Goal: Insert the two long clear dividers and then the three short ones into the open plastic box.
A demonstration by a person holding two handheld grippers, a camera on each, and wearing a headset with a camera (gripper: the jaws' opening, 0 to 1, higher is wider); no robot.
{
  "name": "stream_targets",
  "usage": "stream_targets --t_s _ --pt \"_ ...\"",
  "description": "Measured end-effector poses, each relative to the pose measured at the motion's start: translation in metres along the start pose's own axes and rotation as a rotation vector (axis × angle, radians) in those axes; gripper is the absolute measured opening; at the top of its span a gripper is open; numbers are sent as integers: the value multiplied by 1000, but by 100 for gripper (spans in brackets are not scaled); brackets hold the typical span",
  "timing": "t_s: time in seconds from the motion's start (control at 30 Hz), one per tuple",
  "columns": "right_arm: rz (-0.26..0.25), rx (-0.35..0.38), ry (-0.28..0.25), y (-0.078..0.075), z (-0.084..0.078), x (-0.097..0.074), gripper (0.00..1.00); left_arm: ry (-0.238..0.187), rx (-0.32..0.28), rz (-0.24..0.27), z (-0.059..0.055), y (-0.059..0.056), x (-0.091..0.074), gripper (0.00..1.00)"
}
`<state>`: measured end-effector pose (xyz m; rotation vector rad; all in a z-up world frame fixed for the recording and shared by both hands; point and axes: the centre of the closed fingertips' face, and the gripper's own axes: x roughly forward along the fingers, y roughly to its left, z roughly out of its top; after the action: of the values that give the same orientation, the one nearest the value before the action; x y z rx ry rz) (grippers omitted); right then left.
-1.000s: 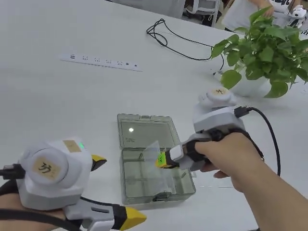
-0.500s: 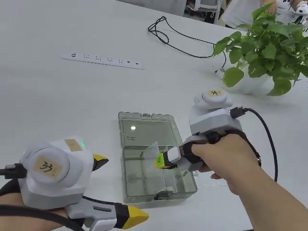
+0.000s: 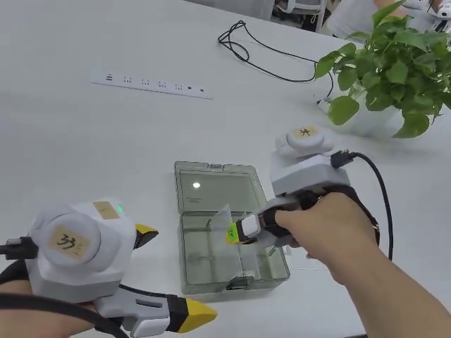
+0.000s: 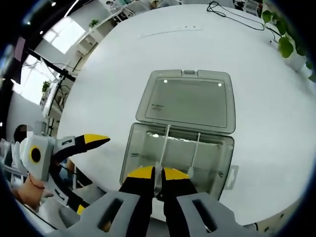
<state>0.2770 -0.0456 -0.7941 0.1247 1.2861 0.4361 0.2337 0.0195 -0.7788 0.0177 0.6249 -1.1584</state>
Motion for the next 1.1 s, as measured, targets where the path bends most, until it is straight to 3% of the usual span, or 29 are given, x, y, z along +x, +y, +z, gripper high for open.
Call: stream_targets --t_s 0.3,0.53,0.67,0.9,1.1 --pt "-71 -114 22 5 -1 3 6 2 -3 -2 -1 -1 1 91" --pt "-36 -130 19 8 -1 8 7 4 -1 4 -1 1 0 91" --pt "14 -98 11 8 -2 13 8 6 -2 6 -1 1 0 91" --pt "49 -94 -5 7 -6 23 9 3 -6 15 1 3 -1 90" --pt "90 -68 -30 6 -7 27 9 -8 1 34 7 2 -5 90"
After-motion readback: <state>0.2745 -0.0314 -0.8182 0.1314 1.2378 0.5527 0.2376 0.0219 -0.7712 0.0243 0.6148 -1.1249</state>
